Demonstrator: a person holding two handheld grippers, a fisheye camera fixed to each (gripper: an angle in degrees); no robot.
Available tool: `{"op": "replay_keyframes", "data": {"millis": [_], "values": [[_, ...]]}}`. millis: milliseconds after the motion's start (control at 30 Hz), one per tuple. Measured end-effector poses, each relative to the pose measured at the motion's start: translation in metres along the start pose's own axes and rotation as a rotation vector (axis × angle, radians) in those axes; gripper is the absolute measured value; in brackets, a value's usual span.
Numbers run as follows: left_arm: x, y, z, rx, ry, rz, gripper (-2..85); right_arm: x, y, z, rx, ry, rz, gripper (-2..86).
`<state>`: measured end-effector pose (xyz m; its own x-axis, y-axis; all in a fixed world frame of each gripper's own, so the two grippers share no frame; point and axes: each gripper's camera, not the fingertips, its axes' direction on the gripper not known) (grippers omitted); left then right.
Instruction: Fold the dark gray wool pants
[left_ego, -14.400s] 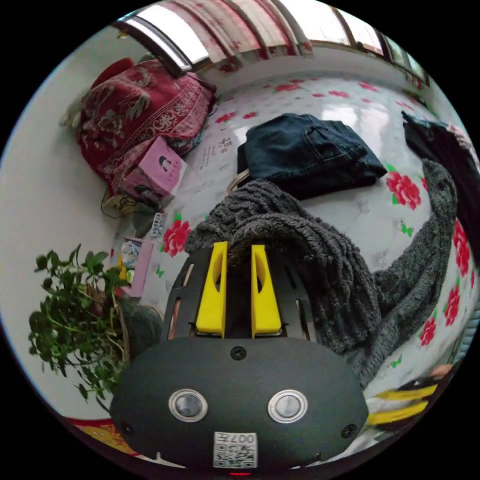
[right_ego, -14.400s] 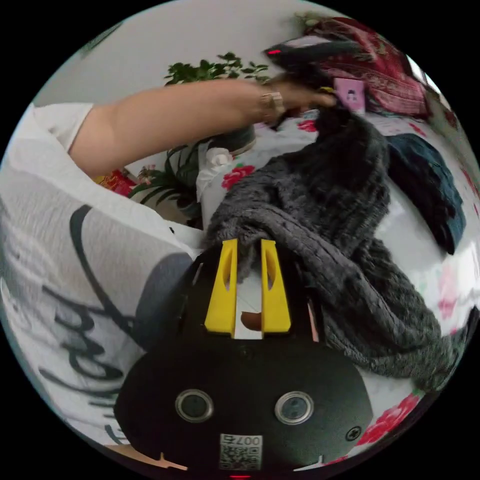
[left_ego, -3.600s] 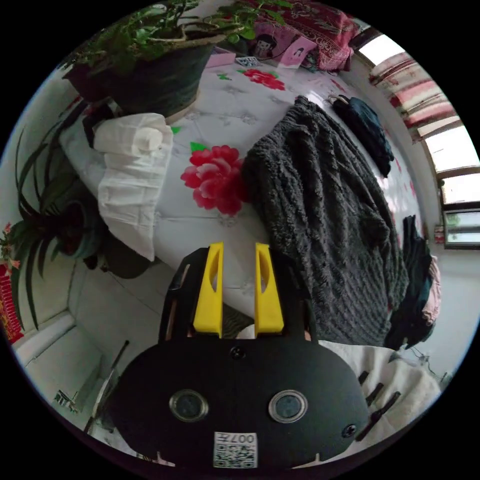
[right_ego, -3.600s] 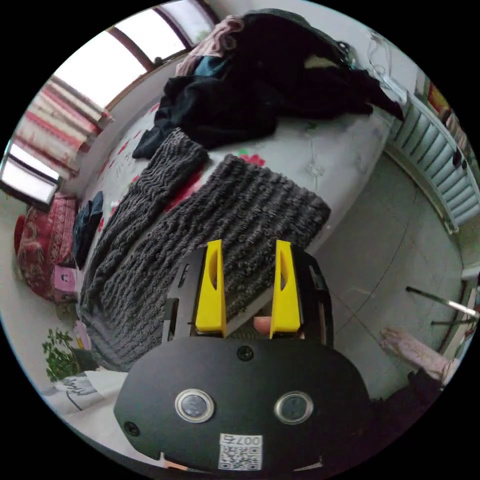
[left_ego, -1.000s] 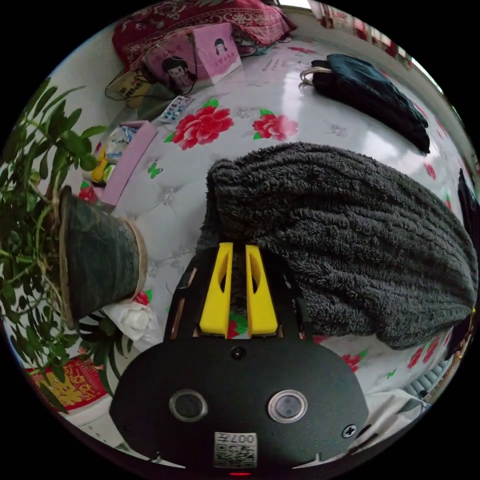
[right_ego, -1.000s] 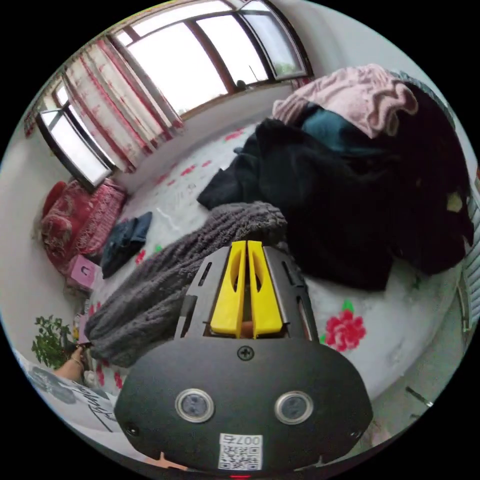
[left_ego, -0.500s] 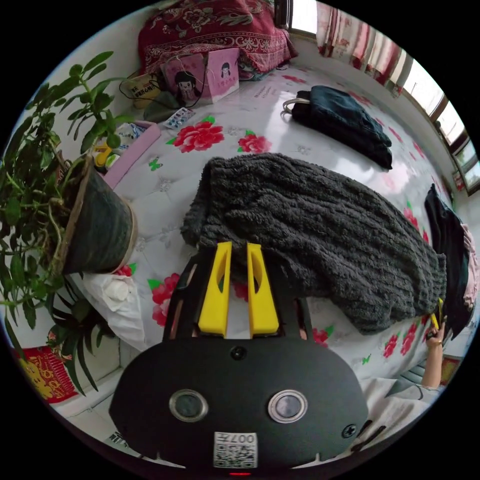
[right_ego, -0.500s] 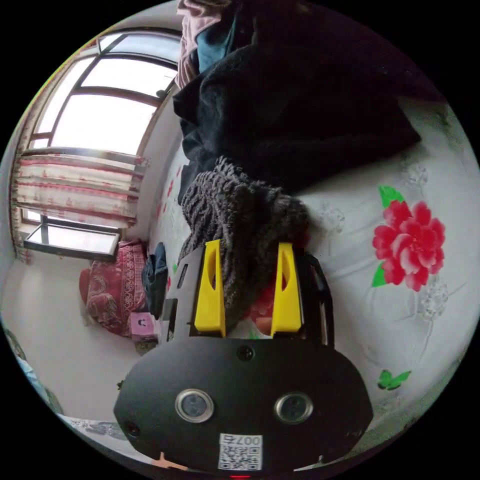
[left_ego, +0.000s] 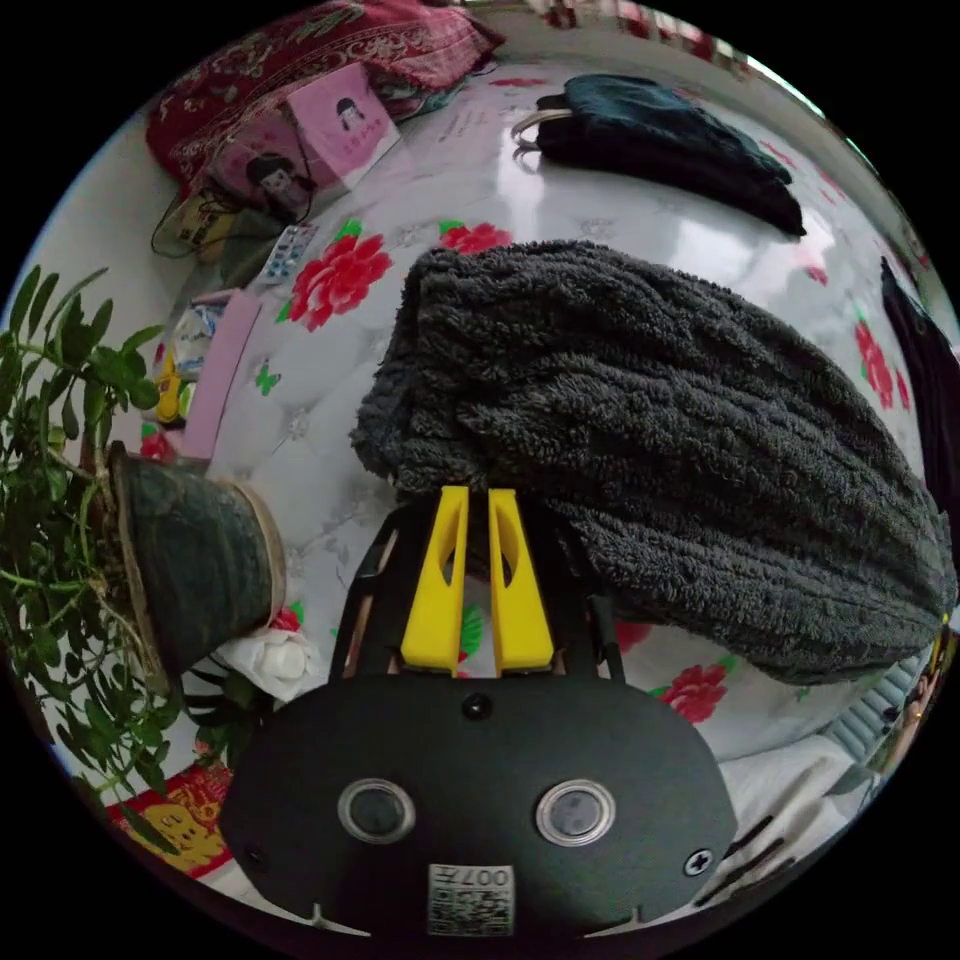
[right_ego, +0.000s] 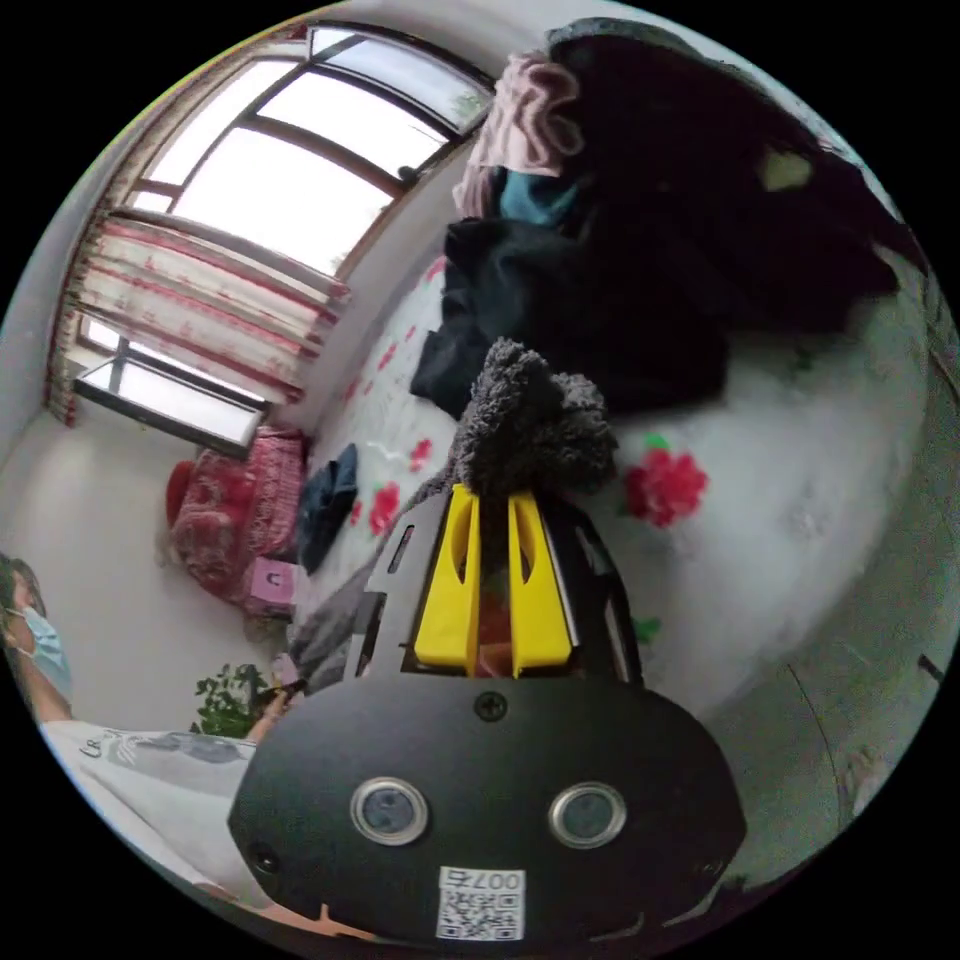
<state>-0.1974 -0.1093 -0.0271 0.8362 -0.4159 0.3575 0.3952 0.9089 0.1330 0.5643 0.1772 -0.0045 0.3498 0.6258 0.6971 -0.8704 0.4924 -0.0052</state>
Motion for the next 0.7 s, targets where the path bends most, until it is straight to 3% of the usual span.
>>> {"op": "replay_keyframes", "data": {"millis": [100, 167, 233, 300, 367, 500, 700], "values": [[0.023, 0.017, -0.015, 0.051, -0.045, 0.023, 2.4, 0.048, 0.055, 0.03, -0.131, 0.246, 0.213, 5.6], [0.031, 0.04, -0.033, 0.093, -0.051, 0.005, 1.1, 0.039, 0.08, 0.021, -0.035, 0.307, 0.221, 5.9], [0.034, 0.059, -0.046, 0.129, -0.032, -0.005, 0.1, 0.002, 0.095, 0.012, 0.102, 0.47, 0.158, 5.4], [0.039, 0.077, -0.054, 0.154, -0.017, 0.002, -0.4, -0.072, 0.1, 0.024, 0.232, 0.655, -0.065, 4.9], [0.047, 0.092, -0.059, 0.162, 0.005, 0.022, -0.6, -0.13, 0.095, 0.053, 0.211, 0.619, -0.306, 4.6], [0.062, 0.099, -0.058, 0.16, 0.047, 0.062, -0.7, -0.26, 0.097, 0.157, -0.044, 0.275, -0.771, 4.0], [0.081, 0.09, -0.055, 0.145, 0.072, 0.083, -0.8, -0.386, 0.125, 0.308, -0.344, 0.151, -1.046, 2.7]]}}
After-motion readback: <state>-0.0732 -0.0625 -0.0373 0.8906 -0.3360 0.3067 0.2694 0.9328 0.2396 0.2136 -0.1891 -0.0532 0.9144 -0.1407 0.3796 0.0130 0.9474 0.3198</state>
